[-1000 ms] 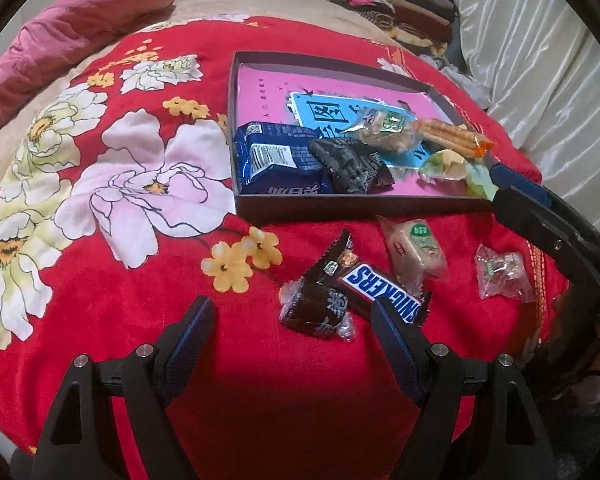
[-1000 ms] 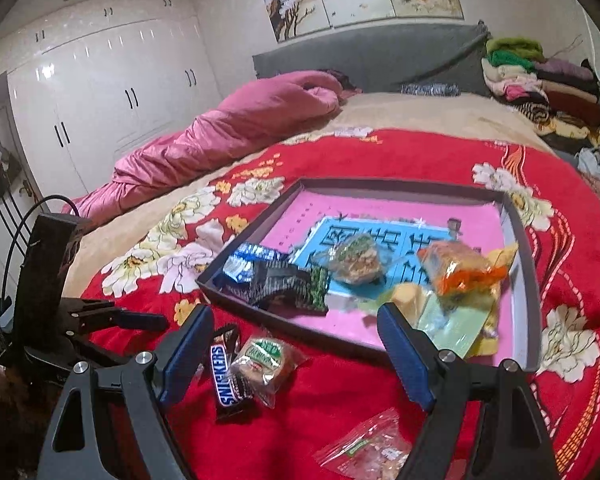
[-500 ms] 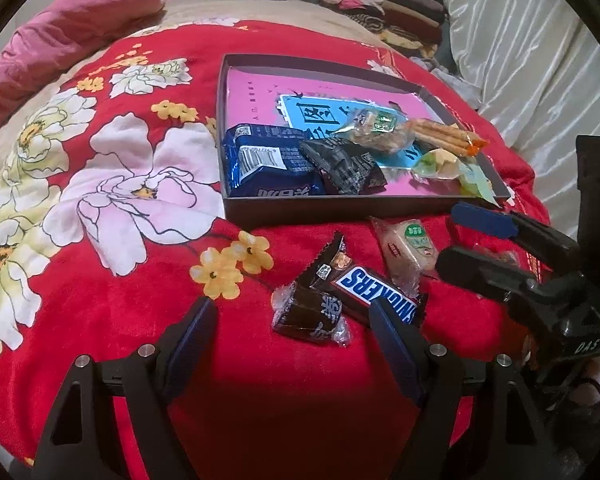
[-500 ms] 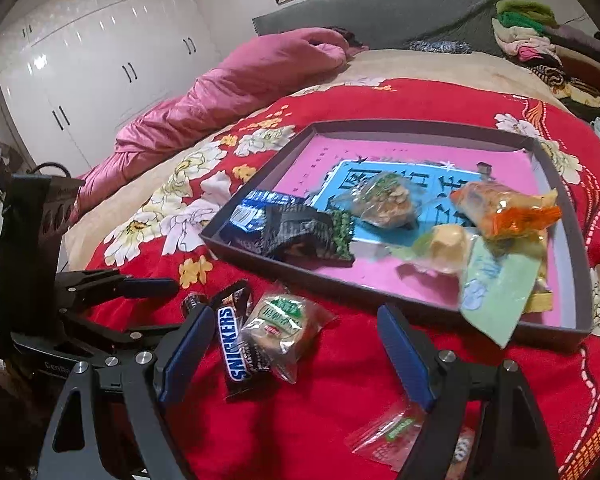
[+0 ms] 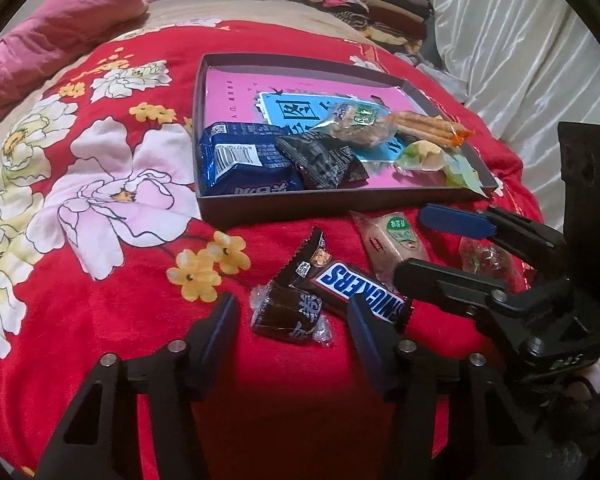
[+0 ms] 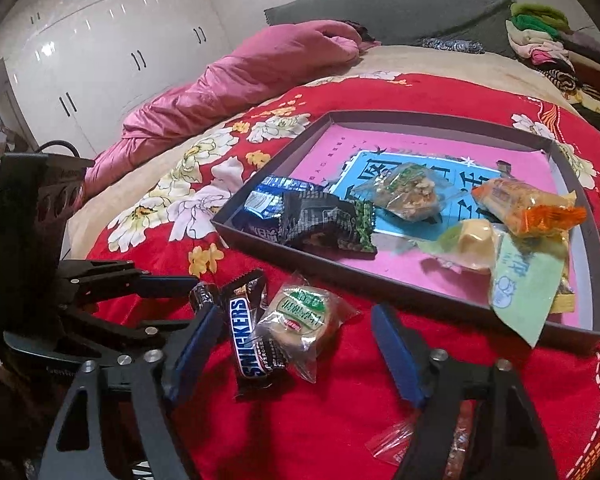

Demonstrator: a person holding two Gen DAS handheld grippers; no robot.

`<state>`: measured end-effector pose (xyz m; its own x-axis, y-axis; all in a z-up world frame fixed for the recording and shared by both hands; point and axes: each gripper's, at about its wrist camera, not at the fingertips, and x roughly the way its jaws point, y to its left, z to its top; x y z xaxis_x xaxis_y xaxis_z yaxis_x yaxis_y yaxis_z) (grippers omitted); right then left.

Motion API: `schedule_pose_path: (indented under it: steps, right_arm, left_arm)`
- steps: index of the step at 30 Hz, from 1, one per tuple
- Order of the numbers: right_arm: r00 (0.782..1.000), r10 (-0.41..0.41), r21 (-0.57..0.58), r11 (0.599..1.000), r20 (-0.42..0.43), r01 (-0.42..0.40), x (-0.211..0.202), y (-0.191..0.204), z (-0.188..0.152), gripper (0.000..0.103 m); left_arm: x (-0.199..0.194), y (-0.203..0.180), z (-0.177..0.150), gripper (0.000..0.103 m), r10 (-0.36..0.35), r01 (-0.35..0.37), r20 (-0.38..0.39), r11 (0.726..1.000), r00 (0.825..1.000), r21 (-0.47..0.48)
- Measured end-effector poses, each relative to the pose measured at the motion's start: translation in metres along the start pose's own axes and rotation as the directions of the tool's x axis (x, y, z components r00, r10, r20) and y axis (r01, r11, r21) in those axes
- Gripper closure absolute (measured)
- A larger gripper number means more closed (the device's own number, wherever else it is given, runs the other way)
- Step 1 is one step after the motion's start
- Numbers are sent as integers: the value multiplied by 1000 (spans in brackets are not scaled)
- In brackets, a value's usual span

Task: Organize snacks
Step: 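Grasp the round green-labelled cake with the right tool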

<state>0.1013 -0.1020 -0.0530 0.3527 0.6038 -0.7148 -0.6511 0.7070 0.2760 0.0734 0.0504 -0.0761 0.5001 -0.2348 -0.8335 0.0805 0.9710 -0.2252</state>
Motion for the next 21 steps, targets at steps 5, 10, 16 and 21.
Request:
schedule_pose_path:
  steps: [5,10,16,21]
  right_arm:
    - [1000,4,-19,1000,-17,-5,5,5,-2,38]
    - [999,8,-9,1000,-34,-8,13,4,-2,47]
    - [999,-20,-12,1000,-41,20,18,2,-2,53]
    - [999,-3,25,1000,-41,4,21,-6,-3,57]
  left_arm:
    - [2,0,-1,50,-6,6,-5,1000,1000,6]
    - [3,0,-1,53,-11,11,-9,1000,1000,7]
    - [3,-1,-1,54,-13,13,-11,1000,1000,7]
    - [3,-1,0,58,-11,11,-11,1000,1000,8]
